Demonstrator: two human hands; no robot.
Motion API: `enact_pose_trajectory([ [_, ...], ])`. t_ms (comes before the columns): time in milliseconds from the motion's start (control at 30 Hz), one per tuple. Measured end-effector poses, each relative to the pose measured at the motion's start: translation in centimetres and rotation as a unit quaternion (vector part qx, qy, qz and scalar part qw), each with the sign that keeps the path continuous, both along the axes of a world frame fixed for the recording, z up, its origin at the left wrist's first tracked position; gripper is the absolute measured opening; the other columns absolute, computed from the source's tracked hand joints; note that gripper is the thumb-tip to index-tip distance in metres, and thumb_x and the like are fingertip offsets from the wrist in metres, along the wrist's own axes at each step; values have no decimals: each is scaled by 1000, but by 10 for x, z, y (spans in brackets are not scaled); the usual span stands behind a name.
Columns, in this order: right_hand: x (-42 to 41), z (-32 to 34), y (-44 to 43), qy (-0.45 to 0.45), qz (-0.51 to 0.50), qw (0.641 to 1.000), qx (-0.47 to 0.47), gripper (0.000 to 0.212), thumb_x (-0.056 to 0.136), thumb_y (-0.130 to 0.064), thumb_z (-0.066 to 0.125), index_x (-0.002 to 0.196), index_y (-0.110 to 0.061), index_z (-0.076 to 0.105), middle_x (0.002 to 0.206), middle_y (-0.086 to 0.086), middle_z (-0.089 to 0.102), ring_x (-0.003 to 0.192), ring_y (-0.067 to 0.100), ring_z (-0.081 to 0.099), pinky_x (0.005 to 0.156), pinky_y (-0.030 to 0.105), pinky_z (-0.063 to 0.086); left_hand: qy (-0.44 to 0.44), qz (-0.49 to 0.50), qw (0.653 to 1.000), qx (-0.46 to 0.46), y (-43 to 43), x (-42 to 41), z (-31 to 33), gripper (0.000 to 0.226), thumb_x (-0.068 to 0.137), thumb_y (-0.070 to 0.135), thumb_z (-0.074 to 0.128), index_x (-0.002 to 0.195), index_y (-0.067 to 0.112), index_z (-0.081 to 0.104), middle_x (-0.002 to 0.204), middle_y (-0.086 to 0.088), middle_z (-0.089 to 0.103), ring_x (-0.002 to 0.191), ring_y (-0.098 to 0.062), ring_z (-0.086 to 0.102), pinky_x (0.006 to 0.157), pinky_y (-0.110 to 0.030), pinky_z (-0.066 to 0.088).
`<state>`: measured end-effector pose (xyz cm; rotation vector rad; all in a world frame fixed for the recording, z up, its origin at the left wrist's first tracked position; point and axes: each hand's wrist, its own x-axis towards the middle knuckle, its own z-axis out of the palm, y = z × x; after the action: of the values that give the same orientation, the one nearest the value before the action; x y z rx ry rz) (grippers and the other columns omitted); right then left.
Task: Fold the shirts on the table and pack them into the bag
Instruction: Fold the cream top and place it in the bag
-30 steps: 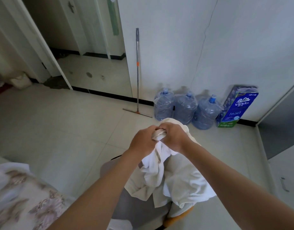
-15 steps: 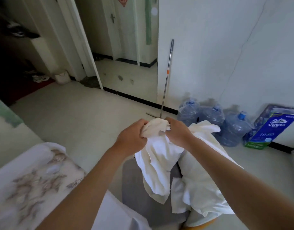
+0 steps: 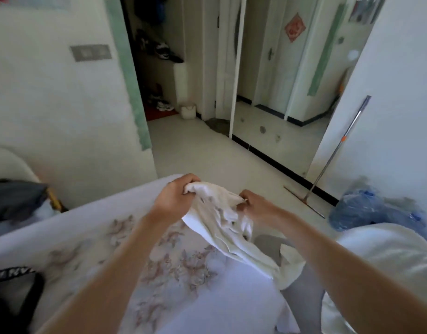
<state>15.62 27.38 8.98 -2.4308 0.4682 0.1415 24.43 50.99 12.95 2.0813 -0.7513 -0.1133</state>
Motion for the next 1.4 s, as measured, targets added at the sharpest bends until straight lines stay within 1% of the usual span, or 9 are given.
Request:
enact_pose_trajectory([
  [167,60,25,117,-72,63,995,12,14,93,-21,47,106,-27,46,98,2,62,88,25,57,72,34,41,22,167,985,-42,124,15,-6,21,80,38,48,89,27,64,87,8,68,86,-19,62,73,-33,48],
  [400,151,23,229,-237,158,948,-140,26,81,-5,61,104,-17,62,101,3,67,94,30,59,78,37,41,100,307,922,214,240,57,-70,30,98,23,39,124,13,51,120,-12,59,104,-35,57,77,-33,40],
  [467,165,3,244,-248,162,936,-189,28,82,-7,64,107,-17,64,107,2,66,99,31,59,83,40,41,146,329,910,205,255,60,-92,36,96,15,40,131,12,48,125,-16,58,103,-34,56,77,-33,40],
  [633,158,-70,240,-44,252,955,-147,26,90,-15,59,112,-27,66,123,-2,64,116,22,58,97,34,45,167,299,911,230,261,52,-144,51,91,11,50,140,19,36,141,-14,43,125,-35,43,93,-42,43],
  [767,130,-125,213,162,266,948,-60,22,86,-34,63,108,-35,63,124,-9,62,115,17,58,98,35,48,111,230,936,242,233,42,-180,35,92,13,50,121,31,57,130,0,51,121,-22,47,95,-36,45],
  [933,97,-195,179,220,384,868,-227,90,67,-47,67,148,-35,29,160,2,12,143,29,23,108,48,35,187,52,935,296,182,31,-223,34,85,29,66,118,36,60,133,7,48,130,-16,40,105,-33,38],
  [1067,103,-216,168,82,352,902,-237,57,84,-17,61,139,-26,50,145,2,42,133,27,43,104,37,39,129,9,917,378,152,23,-252,77,76,34,72,143,44,37,154,6,22,141,-22,20,116,-39,19],
  [1200,129,-210,165,49,253,948,-185,19,90,-19,52,106,-20,64,105,0,66,98,26,64,76,34,51,64,84,927,359,142,32,-264,63,85,14,63,141,37,45,136,5,46,127,-21,42,114,-35,26],
  [1400,138,-190,185,106,224,968,-41,23,89,-19,53,107,-25,67,101,-3,71,94,21,65,72,31,49,108,83,927,349,166,49,-254,55,85,-5,51,125,31,63,115,2,60,113,-22,54,100,-34,44],
])
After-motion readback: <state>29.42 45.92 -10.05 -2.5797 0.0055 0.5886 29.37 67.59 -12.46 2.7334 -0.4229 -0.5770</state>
